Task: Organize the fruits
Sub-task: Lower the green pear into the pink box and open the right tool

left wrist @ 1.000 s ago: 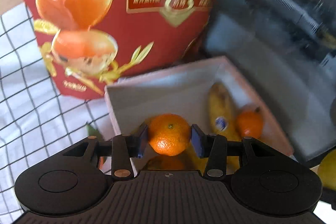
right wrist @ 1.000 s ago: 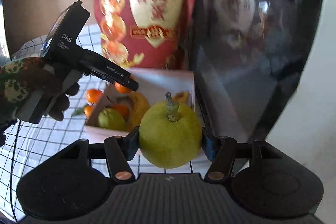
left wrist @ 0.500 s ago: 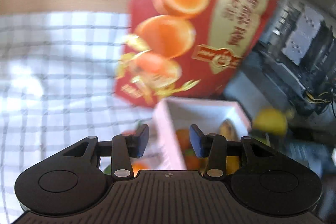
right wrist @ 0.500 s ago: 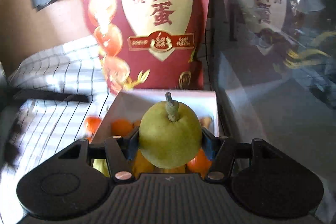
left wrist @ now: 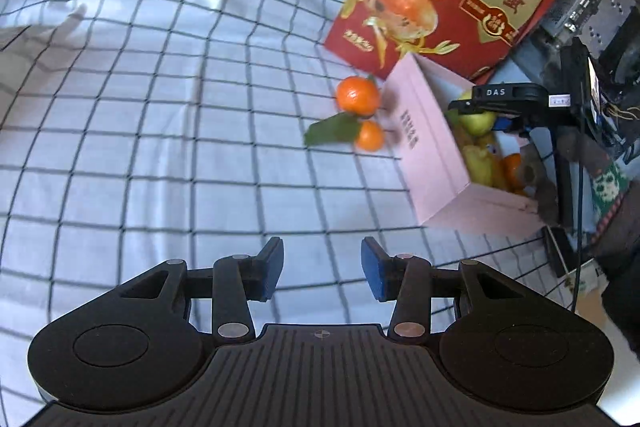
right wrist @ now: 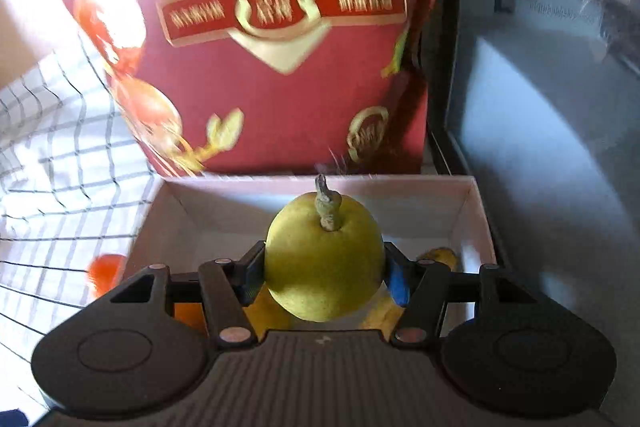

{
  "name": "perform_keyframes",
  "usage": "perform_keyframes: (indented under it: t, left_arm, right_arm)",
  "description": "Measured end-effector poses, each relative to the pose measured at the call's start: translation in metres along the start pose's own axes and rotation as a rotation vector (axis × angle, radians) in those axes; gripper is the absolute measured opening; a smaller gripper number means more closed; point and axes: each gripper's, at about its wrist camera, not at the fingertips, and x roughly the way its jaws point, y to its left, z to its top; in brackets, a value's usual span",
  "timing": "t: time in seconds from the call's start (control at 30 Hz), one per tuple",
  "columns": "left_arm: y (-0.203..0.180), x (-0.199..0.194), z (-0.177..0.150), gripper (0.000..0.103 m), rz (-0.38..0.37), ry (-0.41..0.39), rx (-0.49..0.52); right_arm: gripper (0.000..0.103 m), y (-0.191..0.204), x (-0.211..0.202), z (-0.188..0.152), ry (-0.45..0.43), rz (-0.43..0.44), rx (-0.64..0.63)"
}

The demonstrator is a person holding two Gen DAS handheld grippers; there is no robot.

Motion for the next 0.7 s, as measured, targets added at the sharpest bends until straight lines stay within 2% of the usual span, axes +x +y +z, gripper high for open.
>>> perform_keyframes:
  t: [0.23,0.7]
  left_arm:
    - [0.015,-0.006,-0.002,0.047,-0.002,-0.019,-0.036]
    - [0.014,0.0,-0.001,0.047,-0.034,-0.001,-0.002]
  right_arm:
    - [0.059,0.003,0.007,0.003,0.052,0.005,-0.021]
    - [0.06,0.006,-0.012,-0.004,0.043,0.008,-0.024]
